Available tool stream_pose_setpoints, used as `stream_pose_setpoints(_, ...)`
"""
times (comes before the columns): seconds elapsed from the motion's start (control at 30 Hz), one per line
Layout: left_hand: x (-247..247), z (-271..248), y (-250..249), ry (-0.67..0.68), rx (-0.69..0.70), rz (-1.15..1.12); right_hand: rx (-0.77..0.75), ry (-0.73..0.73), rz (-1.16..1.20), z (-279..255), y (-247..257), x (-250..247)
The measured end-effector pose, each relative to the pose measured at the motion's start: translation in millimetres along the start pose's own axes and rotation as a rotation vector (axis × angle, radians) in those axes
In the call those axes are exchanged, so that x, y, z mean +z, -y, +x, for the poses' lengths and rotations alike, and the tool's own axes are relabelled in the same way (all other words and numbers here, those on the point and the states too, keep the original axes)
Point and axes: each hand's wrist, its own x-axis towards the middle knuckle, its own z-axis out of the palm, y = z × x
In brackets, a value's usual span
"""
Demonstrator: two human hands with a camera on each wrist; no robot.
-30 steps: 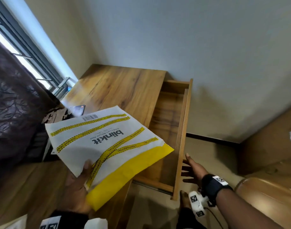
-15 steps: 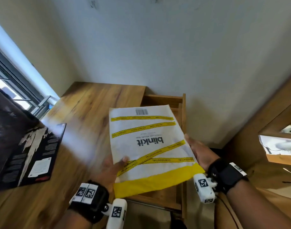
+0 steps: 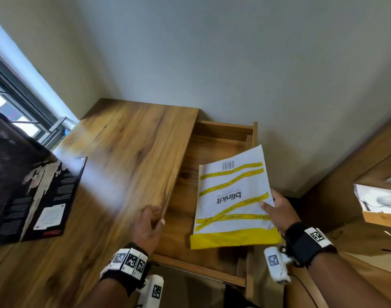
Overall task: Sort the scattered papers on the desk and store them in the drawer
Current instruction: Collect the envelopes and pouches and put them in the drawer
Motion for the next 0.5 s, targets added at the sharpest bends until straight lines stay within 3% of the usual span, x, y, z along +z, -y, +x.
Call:
stream_pose_setpoints(0.23,-4.0,8.4,48.1,0.127,-0.026,0.326,0.083,0.097,-0.102,26.7,14.5,79.7)
stream_pose_setpoints(0.4,-10.7,-1.3,51.2,0.16,0.023,0.248,0.181,0.209,-0.126,36.7,14.9,118.5)
stream_pose_setpoints(0.5,-12.8,-3.4,54.0,0.174,0.028,0.187,0.245,0.188,-0.082,35.3,16.6,118.4)
